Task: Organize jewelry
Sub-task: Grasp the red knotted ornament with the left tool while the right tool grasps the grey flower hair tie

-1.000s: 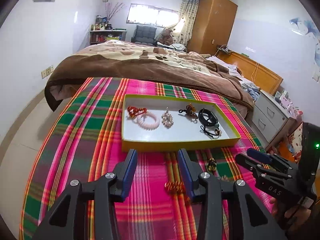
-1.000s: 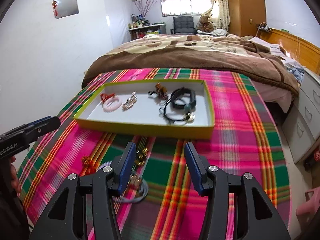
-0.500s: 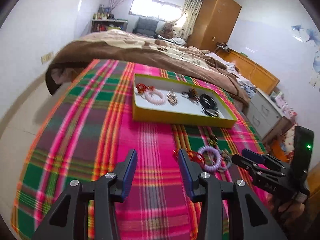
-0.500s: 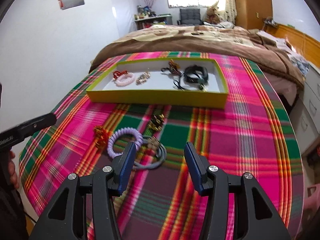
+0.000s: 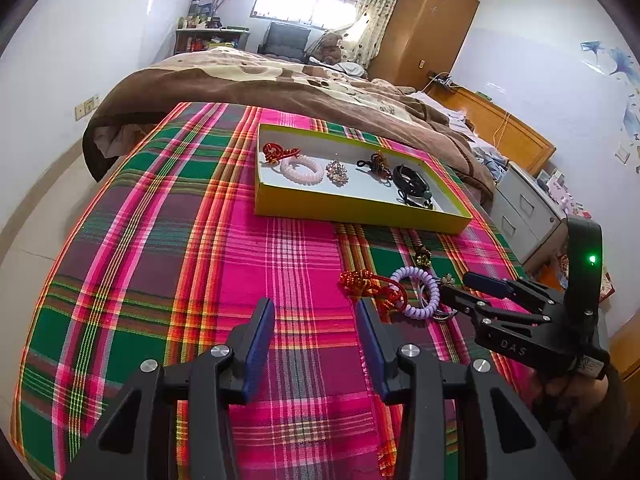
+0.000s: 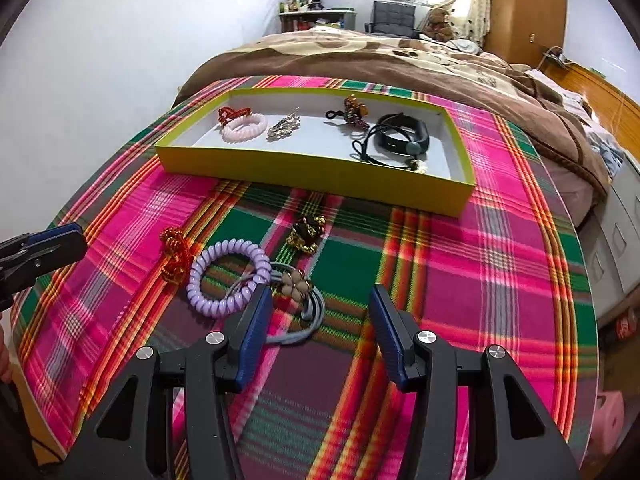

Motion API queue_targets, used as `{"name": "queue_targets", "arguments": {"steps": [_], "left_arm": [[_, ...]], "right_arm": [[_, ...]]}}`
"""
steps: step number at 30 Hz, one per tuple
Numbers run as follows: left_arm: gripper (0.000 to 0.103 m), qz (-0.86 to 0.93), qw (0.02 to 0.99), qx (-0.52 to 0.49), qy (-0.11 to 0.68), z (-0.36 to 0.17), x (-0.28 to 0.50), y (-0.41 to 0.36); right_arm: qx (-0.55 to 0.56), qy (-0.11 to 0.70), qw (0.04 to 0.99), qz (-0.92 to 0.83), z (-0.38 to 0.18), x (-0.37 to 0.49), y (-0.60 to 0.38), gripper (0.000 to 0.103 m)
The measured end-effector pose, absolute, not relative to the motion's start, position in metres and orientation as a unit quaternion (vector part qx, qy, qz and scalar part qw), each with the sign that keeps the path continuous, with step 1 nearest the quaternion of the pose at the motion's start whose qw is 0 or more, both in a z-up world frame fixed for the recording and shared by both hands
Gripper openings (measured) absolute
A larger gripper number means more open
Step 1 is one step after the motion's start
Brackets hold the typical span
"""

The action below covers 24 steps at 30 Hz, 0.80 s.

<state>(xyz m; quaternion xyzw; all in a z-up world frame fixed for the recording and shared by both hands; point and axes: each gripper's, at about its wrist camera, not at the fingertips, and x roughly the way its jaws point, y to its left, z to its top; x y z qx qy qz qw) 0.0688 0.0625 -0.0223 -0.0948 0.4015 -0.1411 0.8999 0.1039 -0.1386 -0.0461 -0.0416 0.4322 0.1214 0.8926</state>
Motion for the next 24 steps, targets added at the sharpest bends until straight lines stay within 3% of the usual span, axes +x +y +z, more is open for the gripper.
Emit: {"name": "queue_targets", "arguments": {"steps": [4,6,8,11,24], "left_arm": [[0.042,-0.135,0.899,-0.098,0.405,-0.024,0.072,0.064],[0.042,-0.133,0.898,-0.098,0.407,-0.025,0.073,0.064],[0.042,-0.132,0.898,-0.098,0.409,-0.026,0.074,0.064],[0.042,-0.129,0.897,-0.097,0.411,-0.027,0.075,0.062],[0.042,-0.132,0.896,-0.088,0.415,-0.029,0.083,0.050]], "right_arm": [[-0.053,0.439,0.888,0.129,-0.050,0.110,-0.133,0.047],[-0.056,0.437,0.887,0.136,-0.049,0.111,-0.132,0.035],[-0.059,0.437,0.887,0.137,-0.050,0.112,-0.130,0.032],[-0.060,0.436,0.887,0.141,-0.049,0.112,-0.130,0.017],[-0.052,0.411,0.907,0.079,-0.036,0.097,-0.153,0.017]]}}
